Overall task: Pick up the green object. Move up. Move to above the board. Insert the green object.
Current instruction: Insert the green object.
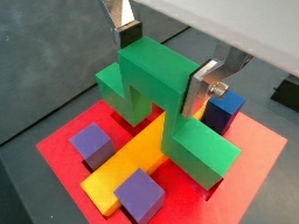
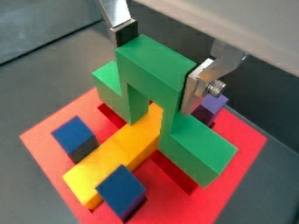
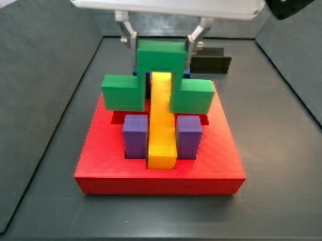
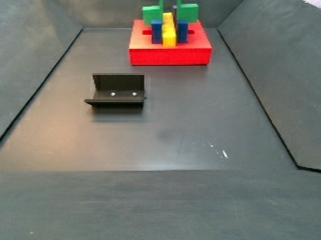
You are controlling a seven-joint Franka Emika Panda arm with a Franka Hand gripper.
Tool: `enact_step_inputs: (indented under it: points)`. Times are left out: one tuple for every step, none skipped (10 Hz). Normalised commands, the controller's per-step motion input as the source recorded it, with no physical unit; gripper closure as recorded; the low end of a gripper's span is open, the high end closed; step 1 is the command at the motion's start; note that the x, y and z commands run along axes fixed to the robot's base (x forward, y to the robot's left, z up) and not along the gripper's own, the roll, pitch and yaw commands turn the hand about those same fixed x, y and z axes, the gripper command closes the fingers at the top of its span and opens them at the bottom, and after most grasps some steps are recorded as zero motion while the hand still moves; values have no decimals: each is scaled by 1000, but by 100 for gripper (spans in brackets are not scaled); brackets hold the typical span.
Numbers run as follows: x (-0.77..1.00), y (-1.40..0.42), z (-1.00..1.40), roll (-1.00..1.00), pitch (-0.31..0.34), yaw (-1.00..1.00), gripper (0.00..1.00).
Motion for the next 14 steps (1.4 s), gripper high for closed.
enact_step_inputs:
  points:
    - [0,0,-223,-196,-137,31,100]
    - [26,0,-54,-180,-111,43,100]
    - [120,0,0,-127,-76,31,100]
    - [120,6,0,-89,-77,26,100]
    - [20,17,-57,-40,-59,0,100]
    - [0,20,-91,0,-41,0,100]
    - [0,66,-194,0,-29,0,100]
    - [0,77,-277,0,-24,0,100]
    - [0,71,-297,9,-11,0,100]
    - [0,0,-189,0,-14,0,100]
    - [51,0,-169,-7,-24,0,100]
    - [11,0,-189,0,-13,0,100]
    - [0,0,-211,0,-9,0,100]
    - [37,0,-206,0,0,0,100]
